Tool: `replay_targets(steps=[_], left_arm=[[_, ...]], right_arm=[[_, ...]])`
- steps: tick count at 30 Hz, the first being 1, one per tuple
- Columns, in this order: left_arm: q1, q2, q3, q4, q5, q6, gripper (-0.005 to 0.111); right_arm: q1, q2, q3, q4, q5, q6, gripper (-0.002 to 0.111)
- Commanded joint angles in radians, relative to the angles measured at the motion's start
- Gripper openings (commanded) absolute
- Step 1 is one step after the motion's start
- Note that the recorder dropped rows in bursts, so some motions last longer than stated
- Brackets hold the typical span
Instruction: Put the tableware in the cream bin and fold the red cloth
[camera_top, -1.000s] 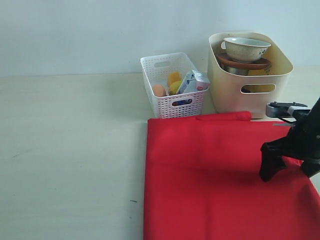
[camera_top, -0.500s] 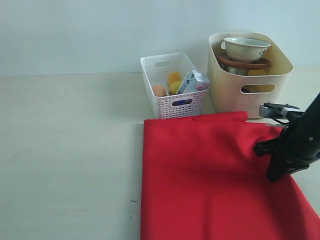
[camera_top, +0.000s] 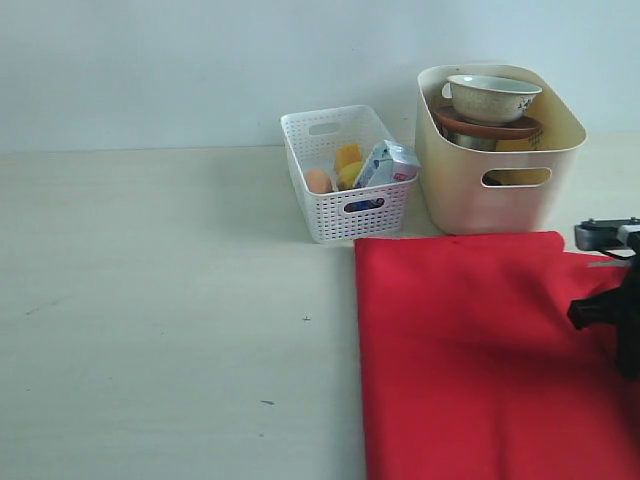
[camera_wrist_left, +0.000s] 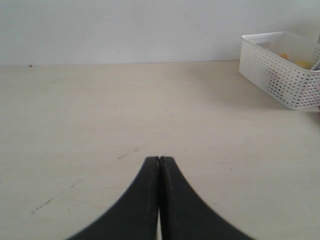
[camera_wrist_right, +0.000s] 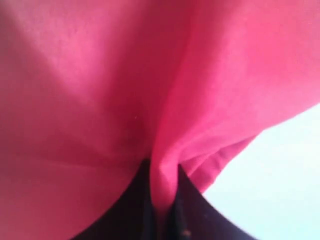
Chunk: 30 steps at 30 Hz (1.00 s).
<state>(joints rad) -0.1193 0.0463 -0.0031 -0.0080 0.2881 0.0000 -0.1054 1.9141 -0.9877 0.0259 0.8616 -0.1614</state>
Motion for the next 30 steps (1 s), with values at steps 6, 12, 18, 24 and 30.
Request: replay_targets(steps=[6, 12, 18, 24, 30], left_arm=[[0.004, -0.004, 0.003, -0.013, -0.014, -0.009, 0.0], [0.004, -0.004, 0.003, -0.013, -0.014, -0.009, 0.0], [0.004, -0.004, 0.003, -0.011, -0.014, -0.009, 0.0], [0.004, -0.004, 0.003, -0.011, -0.014, -0.009, 0.0], [0.004, -0.004, 0.003, -0.011, -0.014, -0.009, 0.0]], right_arm=[[-0.229, 0.006, -0.007, -0.099, 0.002, 0.021, 0.0], [-0.354, 0.006, -0.083, -0.134, 0.064, 0.034, 0.0], [-0.481, 0.006, -0.153, -0.141, 0.056, 0.034, 0.0], [-0.6, 0.056, -0.235, -0.119, 0.029, 0.034, 0.0], [-0.688, 0.175, -0.328, -0.069, 0.031, 0.032, 0.0]])
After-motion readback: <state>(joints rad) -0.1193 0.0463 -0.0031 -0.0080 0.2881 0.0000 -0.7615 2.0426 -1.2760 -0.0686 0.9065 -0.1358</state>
